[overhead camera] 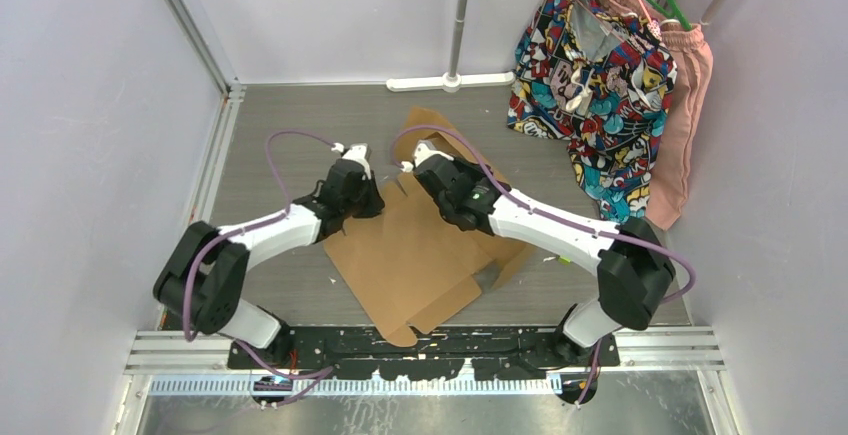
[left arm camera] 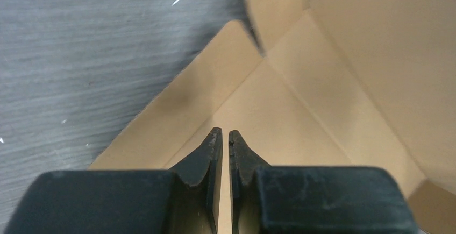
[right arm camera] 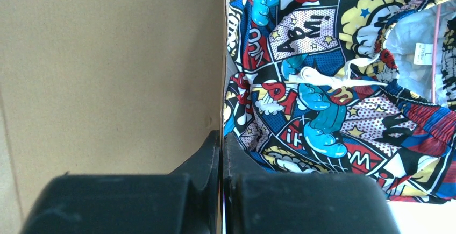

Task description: Fold the paper box

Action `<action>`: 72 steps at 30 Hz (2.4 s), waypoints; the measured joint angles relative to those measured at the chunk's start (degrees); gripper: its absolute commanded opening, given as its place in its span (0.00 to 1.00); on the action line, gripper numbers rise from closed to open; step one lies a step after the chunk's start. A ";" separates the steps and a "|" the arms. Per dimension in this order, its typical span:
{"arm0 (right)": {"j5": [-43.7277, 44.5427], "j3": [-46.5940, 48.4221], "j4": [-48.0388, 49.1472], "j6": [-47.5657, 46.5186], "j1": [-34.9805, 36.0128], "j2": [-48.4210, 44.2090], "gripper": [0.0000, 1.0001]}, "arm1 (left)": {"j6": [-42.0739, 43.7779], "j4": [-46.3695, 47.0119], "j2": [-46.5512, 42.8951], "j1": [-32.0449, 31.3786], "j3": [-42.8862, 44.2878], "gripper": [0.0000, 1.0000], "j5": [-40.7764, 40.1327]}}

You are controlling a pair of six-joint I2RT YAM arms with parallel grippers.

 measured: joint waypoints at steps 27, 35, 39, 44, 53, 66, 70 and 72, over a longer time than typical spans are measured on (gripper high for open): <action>3.89 -5.20 2.64 -1.79 2.97 -5.53 0.02 | -10.25 11.61 18.75 11.50 5.25 0.21 6.38; 7.69 -6.29 3.61 -2.21 5.79 -4.09 0.01 | -12.85 16.65 21.68 12.63 5.88 0.27 11.15; 8.37 -7.72 4.74 -2.43 5.92 -4.11 0.02 | -12.94 19.74 24.44 14.56 8.15 0.28 15.85; 8.76 -8.92 6.32 -3.67 5.86 -4.26 0.02 | -14.08 25.51 25.66 19.71 9.16 0.34 21.97; 7.93 -9.77 7.82 -4.79 5.90 -5.20 0.02 | -21.22 39.52 34.05 24.52 17.68 0.35 32.46; 6.80 -10.16 7.89 -5.01 5.90 -6.32 0.02 | -36.57 60.74 50.62 23.61 31.52 0.35 46.21; 6.71 -10.16 8.09 -5.16 5.90 -6.32 0.01 | -37.99 60.78 51.65 22.53 34.16 0.34 47.74; 6.69 -10.19 8.20 -5.22 5.90 -6.32 0.02 | -38.18 60.74 51.67 21.66 35.43 0.34 48.35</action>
